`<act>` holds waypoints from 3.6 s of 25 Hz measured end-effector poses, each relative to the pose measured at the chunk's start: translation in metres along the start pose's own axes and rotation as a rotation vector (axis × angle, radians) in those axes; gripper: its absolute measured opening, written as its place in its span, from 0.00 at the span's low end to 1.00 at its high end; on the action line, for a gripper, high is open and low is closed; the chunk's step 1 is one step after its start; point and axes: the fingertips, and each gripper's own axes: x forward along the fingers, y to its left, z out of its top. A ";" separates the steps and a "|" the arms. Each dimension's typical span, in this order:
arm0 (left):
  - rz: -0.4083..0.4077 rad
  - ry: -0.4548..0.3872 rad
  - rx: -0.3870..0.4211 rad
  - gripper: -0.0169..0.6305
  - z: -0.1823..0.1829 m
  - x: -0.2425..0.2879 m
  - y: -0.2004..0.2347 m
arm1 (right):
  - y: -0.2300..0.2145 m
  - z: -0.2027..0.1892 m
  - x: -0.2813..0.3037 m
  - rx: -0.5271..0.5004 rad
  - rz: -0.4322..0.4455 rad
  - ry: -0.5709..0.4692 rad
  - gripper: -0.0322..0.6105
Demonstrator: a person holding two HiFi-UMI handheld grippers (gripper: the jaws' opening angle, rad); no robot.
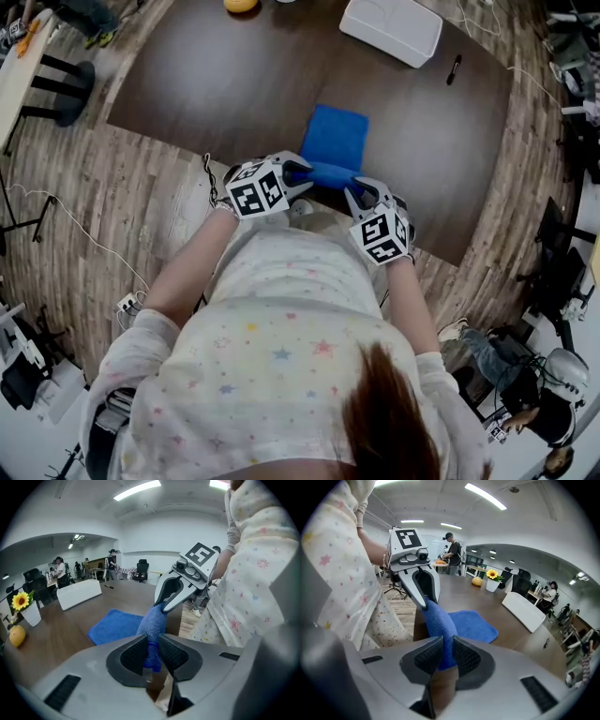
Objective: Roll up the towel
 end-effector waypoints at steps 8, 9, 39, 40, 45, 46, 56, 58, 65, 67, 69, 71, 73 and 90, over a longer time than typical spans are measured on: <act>-0.123 0.054 -0.049 0.16 -0.022 0.017 -0.014 | 0.018 -0.025 0.018 0.119 0.125 0.096 0.17; -0.128 0.051 -0.070 0.16 -0.022 0.018 -0.010 | 0.014 -0.024 0.020 0.139 0.126 0.097 0.19; -0.011 -0.036 -0.004 0.27 -0.017 0.032 0.015 | -0.007 -0.013 0.018 0.129 0.108 0.026 0.29; -0.011 -0.032 0.004 0.28 -0.017 0.033 0.016 | -0.007 -0.017 0.022 0.102 0.093 0.042 0.29; 0.009 -0.003 0.051 0.30 -0.018 0.041 0.024 | -0.017 -0.024 0.036 0.015 0.023 0.078 0.28; 0.014 -0.001 0.048 0.30 -0.019 0.040 0.026 | -0.017 -0.022 0.036 0.018 0.027 0.076 0.26; -0.058 -0.005 0.005 0.20 -0.019 0.032 0.000 | 0.006 -0.027 0.017 0.033 0.157 0.088 0.17; -0.064 -0.015 -0.019 0.20 -0.018 0.030 0.000 | 0.004 -0.025 0.016 0.040 0.155 0.084 0.17; -0.038 -0.067 -0.175 0.21 -0.004 0.030 0.032 | -0.013 0.003 0.012 0.026 0.112 -0.001 0.20; -0.024 -0.064 -0.184 0.21 -0.003 0.031 0.040 | -0.011 0.005 0.014 0.029 0.121 -0.003 0.20; -0.004 -0.073 -0.204 0.21 -0.002 0.032 0.047 | -0.010 -0.001 0.020 0.017 0.120 0.022 0.20; 0.019 -0.091 -0.226 0.22 0.000 0.030 0.052 | -0.011 -0.007 0.027 0.001 0.107 0.049 0.20; 0.049 -0.110 -0.222 0.22 0.003 0.025 0.054 | -0.015 -0.009 0.033 0.000 0.095 0.058 0.20; 0.035 -0.045 -0.045 0.25 -0.005 0.035 0.036 | -0.036 0.011 0.026 0.027 0.081 -0.003 0.23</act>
